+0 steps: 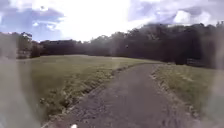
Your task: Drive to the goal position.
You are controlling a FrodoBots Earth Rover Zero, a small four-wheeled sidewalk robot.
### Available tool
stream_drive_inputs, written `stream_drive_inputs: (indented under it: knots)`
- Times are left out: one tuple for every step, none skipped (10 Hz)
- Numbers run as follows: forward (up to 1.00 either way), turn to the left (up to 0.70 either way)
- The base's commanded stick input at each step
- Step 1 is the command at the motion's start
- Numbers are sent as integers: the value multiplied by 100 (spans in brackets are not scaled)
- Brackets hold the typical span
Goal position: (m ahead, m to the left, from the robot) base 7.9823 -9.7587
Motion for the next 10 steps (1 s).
stream_drive_inputs:
  knots:
    - [100,0]
    - [100,0]
    - [100,0]
    - [100,0]
    - [100,0]
    - [100,0]
    - [100,0]
    - [100,-40]
    - [100,-40]
    - [100,-40]
